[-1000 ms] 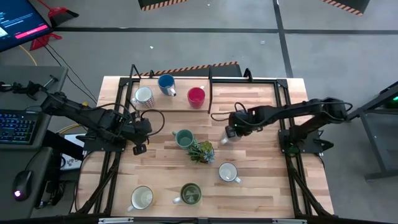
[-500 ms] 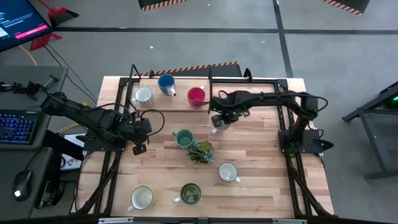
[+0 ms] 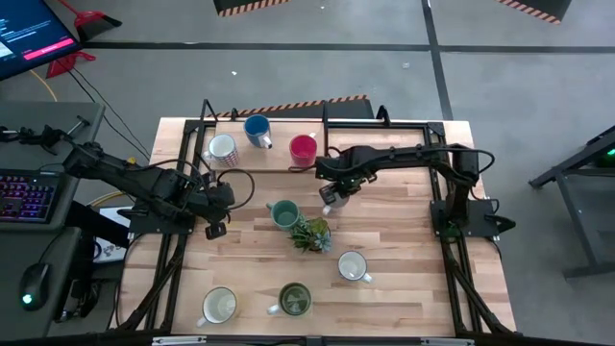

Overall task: Place coffee mugs
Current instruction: Move the gray patterned mug to the center of the table, then put the yellow mug on the shelf

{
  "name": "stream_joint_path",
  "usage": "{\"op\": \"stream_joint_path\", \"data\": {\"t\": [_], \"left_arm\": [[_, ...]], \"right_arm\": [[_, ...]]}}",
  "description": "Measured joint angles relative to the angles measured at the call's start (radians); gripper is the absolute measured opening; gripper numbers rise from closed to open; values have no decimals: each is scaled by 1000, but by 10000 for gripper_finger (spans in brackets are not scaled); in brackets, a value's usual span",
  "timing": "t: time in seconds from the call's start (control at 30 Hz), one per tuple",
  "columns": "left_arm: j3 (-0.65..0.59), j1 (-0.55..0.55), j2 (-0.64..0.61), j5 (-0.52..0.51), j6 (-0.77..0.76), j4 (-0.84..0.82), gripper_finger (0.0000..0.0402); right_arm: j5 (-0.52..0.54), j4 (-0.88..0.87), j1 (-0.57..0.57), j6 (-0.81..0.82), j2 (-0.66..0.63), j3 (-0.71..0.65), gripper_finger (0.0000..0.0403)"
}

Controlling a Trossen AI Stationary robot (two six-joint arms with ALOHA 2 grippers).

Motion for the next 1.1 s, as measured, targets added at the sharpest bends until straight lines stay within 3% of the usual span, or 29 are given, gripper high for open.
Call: {"op": "stream_joint_path", "data": {"t": [0.23, 0.67, 1.1], "left_arm": [[0, 0, 0, 0, 0, 0, 81], [0, 0, 0, 0, 1, 0, 81], [0, 0, 0, -1, 2, 0, 81]], "right_arm": [[22, 6, 12, -18, 0, 0, 6], [43, 5, 9, -40, 0, 8, 89], [135, -177, 14, -85, -1, 201, 103]]}}
